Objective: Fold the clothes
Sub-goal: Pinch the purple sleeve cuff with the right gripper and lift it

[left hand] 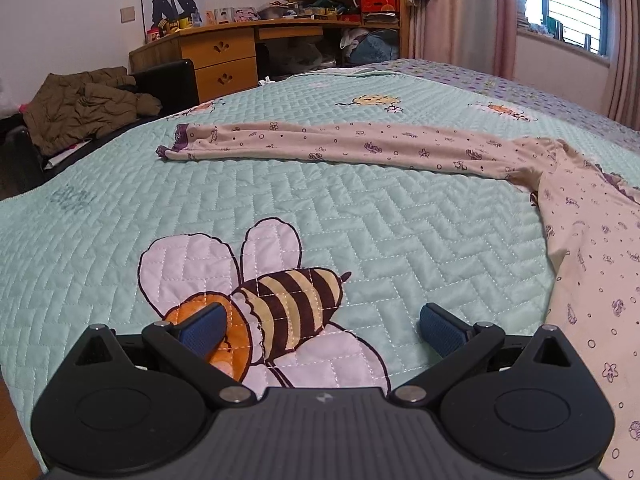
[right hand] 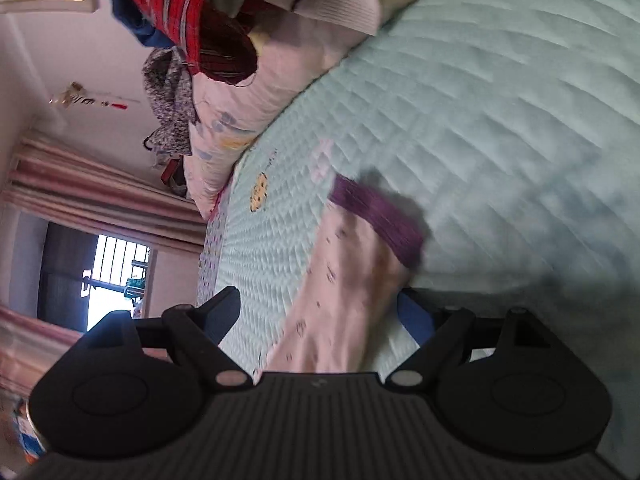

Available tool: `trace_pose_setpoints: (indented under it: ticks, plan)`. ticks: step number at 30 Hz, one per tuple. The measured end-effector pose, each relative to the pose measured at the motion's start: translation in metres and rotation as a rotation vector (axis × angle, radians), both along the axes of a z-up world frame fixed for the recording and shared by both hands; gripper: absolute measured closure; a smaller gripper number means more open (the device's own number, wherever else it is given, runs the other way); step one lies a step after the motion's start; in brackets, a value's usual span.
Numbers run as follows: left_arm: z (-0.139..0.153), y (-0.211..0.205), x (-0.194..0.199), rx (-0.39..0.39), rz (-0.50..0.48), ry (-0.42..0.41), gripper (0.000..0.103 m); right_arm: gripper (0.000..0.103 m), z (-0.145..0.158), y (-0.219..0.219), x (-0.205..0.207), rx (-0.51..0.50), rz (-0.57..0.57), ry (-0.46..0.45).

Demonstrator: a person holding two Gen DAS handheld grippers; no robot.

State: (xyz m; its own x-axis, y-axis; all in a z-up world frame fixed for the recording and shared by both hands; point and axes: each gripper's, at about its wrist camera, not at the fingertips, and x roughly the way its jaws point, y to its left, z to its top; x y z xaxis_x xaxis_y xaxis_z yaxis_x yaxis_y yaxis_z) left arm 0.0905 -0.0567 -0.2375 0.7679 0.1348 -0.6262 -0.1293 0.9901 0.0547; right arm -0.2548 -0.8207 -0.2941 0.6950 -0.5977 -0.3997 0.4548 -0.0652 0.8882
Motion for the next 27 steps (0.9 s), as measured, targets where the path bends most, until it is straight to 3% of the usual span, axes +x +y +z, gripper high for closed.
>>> trace_pose_setpoints:
  ticks: [2, 3, 4, 5, 6, 7, 12, 17, 22, 27]
  plan:
    - [0.0, 0.0, 0.0, 0.004, 0.0, -0.001, 0.001, 0.019, -0.001, -0.001, -0.001, -0.021, -0.001, 0.006]
    - [-0.001, 0.0, 0.0, 0.004, 0.0, -0.001, 0.001, 0.03, -0.002, -0.002, -0.001, -0.025, 0.002, 0.007]
    - [-0.001, 0.0, 0.0, 0.004, 0.0, -0.001, 0.001, 0.054, -0.004, -0.003, -0.001, -0.023, 0.008, 0.009]
    - [-0.001, 0.0, 0.0, 0.004, -0.001, -0.002, 0.001, 0.068, -0.008, -0.004, -0.002, -0.011, 0.01, -0.002]
    - [-0.001, 0.0, 0.0, 0.004, -0.001, -0.002, 0.001, 0.091, -0.013, -0.005, -0.004, 0.014, 0.008, -0.027]
    - [-0.001, 0.0, 0.0, 0.003, -0.002, -0.002, 0.001, 0.095, -0.019, -0.006, -0.007, 0.038, 0.006, -0.053]
    - [-0.002, 0.001, 0.0, -0.005, -0.005, -0.005, 0.001, 0.098, -0.007, -0.002, -0.006, -0.007, -0.003, -0.045]
    - [-0.002, 0.003, -0.001, -0.019, -0.01, -0.009, 0.001, 0.098, 0.052, 0.011, 0.025, -0.177, 0.043, 0.057]
    - [-0.002, 0.006, -0.002, -0.04, -0.015, -0.017, 0.001, 0.098, 0.131, 0.053, 0.101, -0.419, 0.173, 0.157]
    - [-0.002, 0.008, -0.003, -0.061, -0.023, -0.022, 0.001, 0.098, 0.197, 0.128, 0.212, -0.649, 0.354, 0.195]
